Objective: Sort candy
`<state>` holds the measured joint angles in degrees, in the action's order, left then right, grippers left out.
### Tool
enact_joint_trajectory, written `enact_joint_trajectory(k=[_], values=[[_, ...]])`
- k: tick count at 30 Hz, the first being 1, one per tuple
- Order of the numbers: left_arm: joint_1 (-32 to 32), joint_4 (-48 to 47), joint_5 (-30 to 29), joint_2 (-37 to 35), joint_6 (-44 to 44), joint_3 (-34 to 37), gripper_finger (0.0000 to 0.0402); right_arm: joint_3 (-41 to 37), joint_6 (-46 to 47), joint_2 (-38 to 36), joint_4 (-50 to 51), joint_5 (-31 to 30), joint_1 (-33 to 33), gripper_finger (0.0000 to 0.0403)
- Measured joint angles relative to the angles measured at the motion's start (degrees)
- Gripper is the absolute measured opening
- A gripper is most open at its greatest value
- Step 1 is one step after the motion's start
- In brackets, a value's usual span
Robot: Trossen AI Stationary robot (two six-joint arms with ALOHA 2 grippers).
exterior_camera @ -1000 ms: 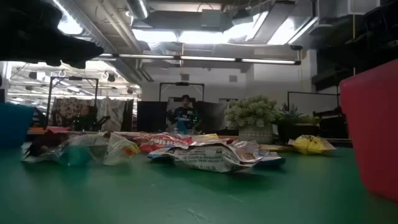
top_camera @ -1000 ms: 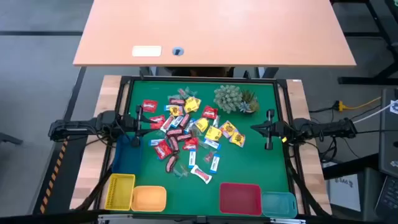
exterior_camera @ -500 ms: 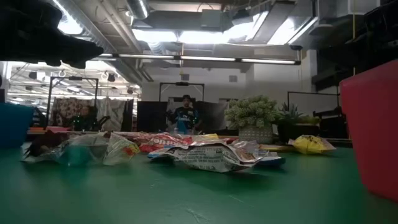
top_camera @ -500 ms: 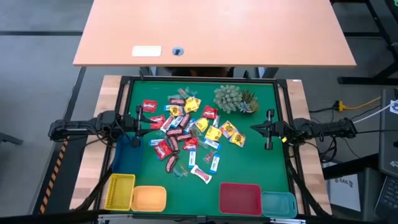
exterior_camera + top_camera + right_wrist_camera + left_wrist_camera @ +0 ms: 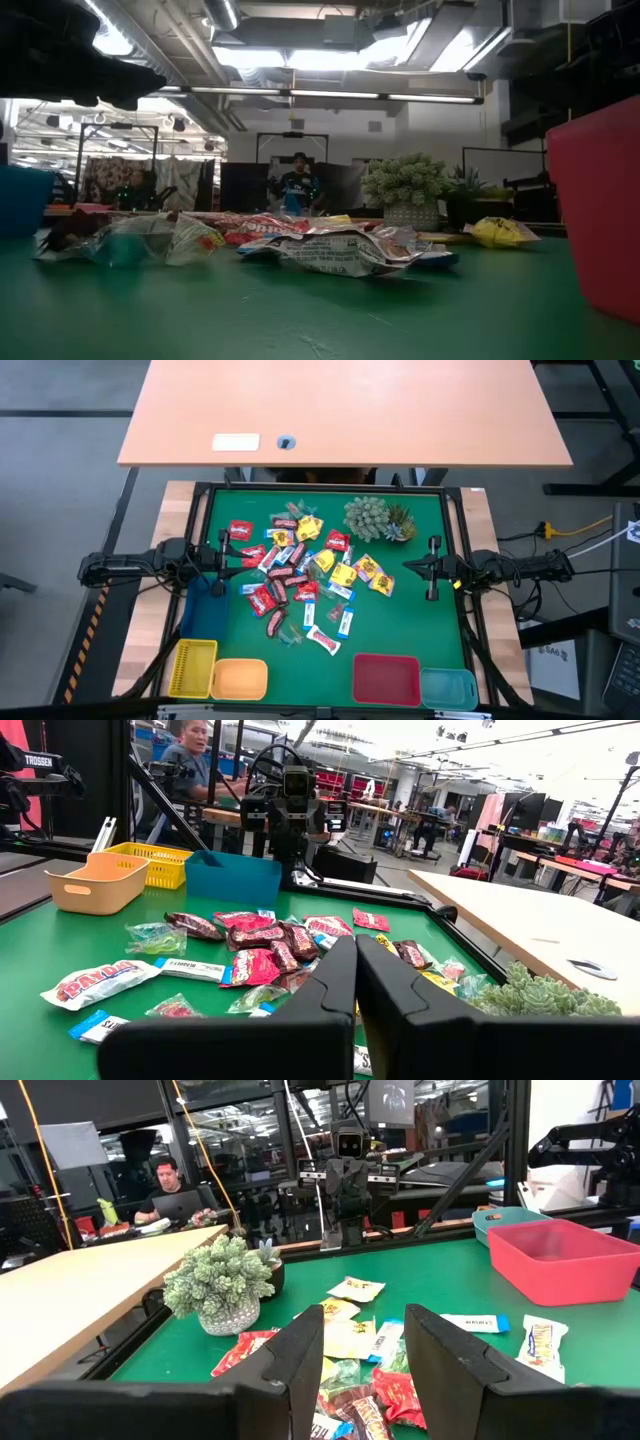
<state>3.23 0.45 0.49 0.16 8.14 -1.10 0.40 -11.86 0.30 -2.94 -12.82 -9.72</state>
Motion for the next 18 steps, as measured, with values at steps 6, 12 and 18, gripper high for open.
enact_joint_trajectory(k=[6,12,18], values=[[0.00,0.00,0.01,-0.02,0.00,0.00,0.0128,0.00,0.01,0.00,-0.02,0.00,0.00,0.0007],[0.00,0.02,-0.30,-0.01,0.00,0.00,0.0128,0.00,-0.56,0.00,-0.13,-0.04,0.00,0.0007],[0.00,0.02,-0.35,0.00,0.00,0.00,0.0128,0.00,-0.41,-0.02,-0.24,-0.02,0.00,0.0007]])
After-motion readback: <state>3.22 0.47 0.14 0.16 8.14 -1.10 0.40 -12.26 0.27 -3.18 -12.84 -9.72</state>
